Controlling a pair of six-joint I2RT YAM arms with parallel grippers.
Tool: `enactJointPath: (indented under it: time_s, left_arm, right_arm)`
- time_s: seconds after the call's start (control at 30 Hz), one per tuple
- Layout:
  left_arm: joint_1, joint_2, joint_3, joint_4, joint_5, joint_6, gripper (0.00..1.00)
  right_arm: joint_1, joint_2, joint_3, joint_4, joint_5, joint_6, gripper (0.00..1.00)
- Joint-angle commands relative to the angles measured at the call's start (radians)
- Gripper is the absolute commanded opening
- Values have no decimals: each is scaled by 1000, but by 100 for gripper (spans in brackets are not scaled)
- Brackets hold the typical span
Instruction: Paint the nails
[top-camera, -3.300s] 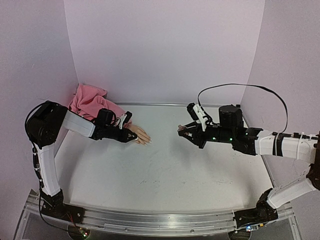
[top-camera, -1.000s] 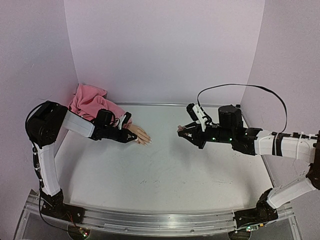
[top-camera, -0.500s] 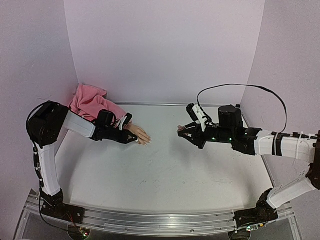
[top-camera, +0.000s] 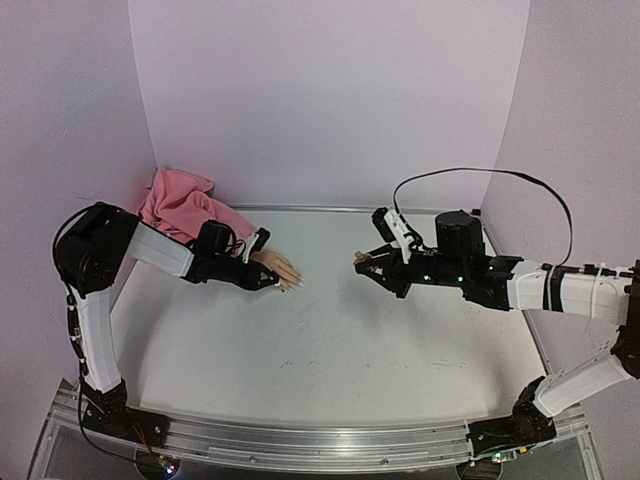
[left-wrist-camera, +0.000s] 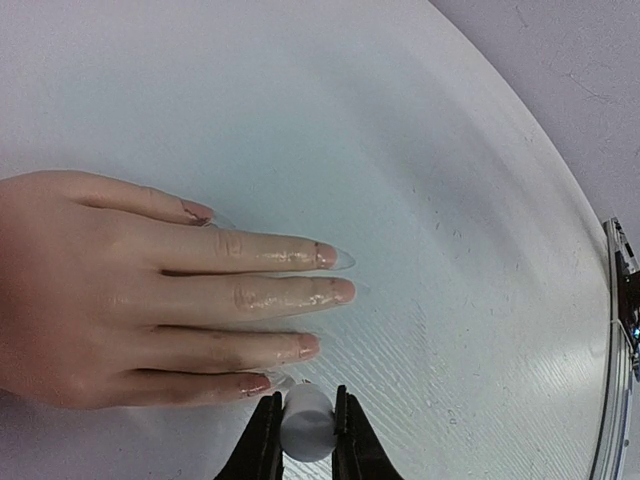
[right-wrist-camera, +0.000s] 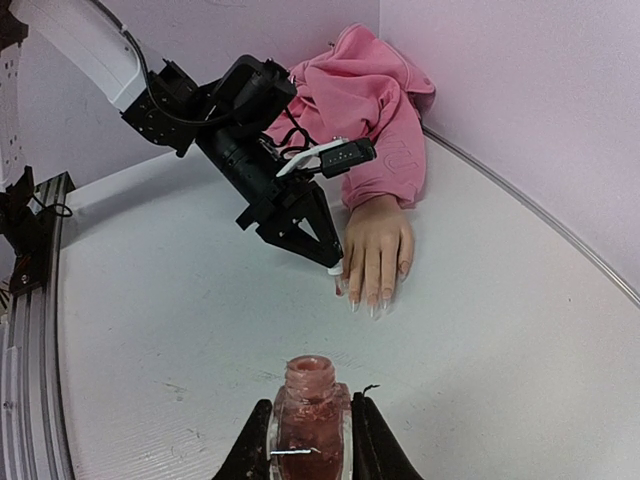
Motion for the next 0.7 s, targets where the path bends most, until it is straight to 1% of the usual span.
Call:
enactJointPath:
  time_s: [0.0,0.2,0.37,0.67]
  left_arm:
    - [-2,-94,-8,36,7,29,0]
    - [6,-135,-85,109,-45,-9,0]
    - [18,-99,-65,112,-69,-36,0]
    - [28,-68,-36,110,-64,-41,0]
  right_arm:
    - [1,-6,23,64,-25,13,0]
    - [1,-10,17,64,-23,13,0]
    - [1,-11,18,64,-27,13,0]
    - [1,-7,20,64,-25,13,0]
